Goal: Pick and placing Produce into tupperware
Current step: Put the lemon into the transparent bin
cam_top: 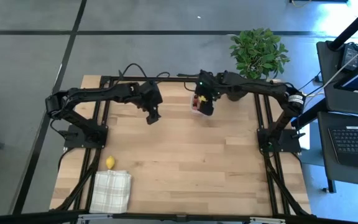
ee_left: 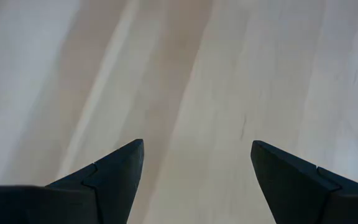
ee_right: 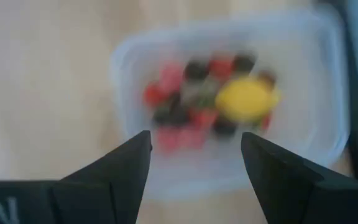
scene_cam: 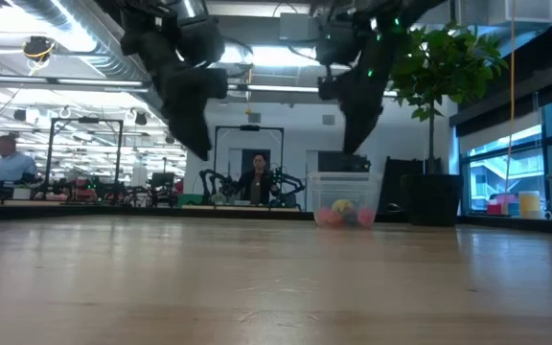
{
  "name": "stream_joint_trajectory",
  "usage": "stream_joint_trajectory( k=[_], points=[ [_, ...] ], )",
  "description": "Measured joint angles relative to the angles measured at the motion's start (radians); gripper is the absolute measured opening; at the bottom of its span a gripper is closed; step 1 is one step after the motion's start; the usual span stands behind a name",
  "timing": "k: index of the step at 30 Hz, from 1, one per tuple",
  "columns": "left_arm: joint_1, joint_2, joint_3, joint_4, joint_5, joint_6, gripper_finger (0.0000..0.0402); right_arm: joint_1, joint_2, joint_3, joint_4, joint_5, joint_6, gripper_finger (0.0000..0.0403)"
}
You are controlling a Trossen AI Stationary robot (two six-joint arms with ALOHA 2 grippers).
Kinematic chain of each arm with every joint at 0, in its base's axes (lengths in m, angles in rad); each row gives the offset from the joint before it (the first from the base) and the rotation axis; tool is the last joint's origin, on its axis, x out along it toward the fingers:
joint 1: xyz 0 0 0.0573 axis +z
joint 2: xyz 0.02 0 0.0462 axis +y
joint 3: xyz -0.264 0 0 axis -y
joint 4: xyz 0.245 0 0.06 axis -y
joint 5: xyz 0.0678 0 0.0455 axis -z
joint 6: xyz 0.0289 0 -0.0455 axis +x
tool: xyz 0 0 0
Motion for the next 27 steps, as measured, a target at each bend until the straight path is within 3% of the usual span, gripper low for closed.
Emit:
stream_joint_trajectory(
  k=[5,11,19,23,27],
  points=[
    [-0.011,-0.011,-0.001,-0.147,0.000,-0.030,0.0290,0.069,-0.005,0.089,-0.271,0.000,0.120,0.0252],
    [-0.048,-0.123,-0.001,-0.257,-0.085,-0.137,0.0290,0.180,-0.116,0.025,-0.281,-0.001,0.184,0.0252],
    [-0.153,-0.308,0.001,-0.307,-0.164,-0.473,0.0290,0.271,-0.270,-0.161,0.077,0.002,0.193,0.0252],
    [-0.257,-0.332,0.001,-0.431,-0.277,-0.706,0.0290,0.285,-0.290,-0.261,0.220,0.002,0.147,0.0252],
    [-0.367,-0.324,0.001,-0.546,-0.285,-0.939,0.0290,0.282,-0.291,-0.351,0.336,0.003,0.126,0.0252]
  ],
)
